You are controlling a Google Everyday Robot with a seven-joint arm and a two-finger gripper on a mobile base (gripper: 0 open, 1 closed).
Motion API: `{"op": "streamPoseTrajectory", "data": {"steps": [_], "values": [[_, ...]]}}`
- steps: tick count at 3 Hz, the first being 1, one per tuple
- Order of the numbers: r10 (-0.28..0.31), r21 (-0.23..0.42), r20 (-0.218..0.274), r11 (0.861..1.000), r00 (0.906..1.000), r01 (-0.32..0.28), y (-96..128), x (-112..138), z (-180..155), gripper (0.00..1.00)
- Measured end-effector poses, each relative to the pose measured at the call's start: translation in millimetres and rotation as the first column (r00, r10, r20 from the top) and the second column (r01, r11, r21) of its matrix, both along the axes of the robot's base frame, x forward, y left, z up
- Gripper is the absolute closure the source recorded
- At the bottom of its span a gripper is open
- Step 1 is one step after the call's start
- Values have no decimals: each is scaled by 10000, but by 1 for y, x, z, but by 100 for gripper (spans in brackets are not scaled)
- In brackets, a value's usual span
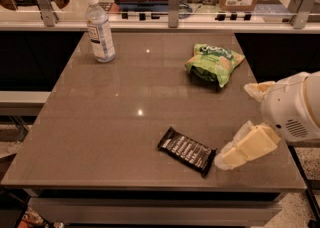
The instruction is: Move rxbar chocolate near blue plastic bottle
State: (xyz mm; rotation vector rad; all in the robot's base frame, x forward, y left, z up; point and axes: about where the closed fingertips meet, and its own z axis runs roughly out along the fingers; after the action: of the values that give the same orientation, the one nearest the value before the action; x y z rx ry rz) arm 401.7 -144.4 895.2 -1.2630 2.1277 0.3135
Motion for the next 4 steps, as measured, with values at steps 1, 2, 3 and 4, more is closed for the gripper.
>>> {"op": "streamPoseTrajectory", "data": {"steps": [1, 2, 3, 4], "values": [[-450, 459, -6, 9979, 9990, 449, 8, 4, -23, 0], [-448, 461, -6, 9979, 9990, 448, 8, 4, -23, 0], [-432, 817, 15, 9957, 9991, 430, 14, -7, -34, 0], [-635, 1339, -23, 9890, 9980, 633, 15, -27, -51, 0]]}}
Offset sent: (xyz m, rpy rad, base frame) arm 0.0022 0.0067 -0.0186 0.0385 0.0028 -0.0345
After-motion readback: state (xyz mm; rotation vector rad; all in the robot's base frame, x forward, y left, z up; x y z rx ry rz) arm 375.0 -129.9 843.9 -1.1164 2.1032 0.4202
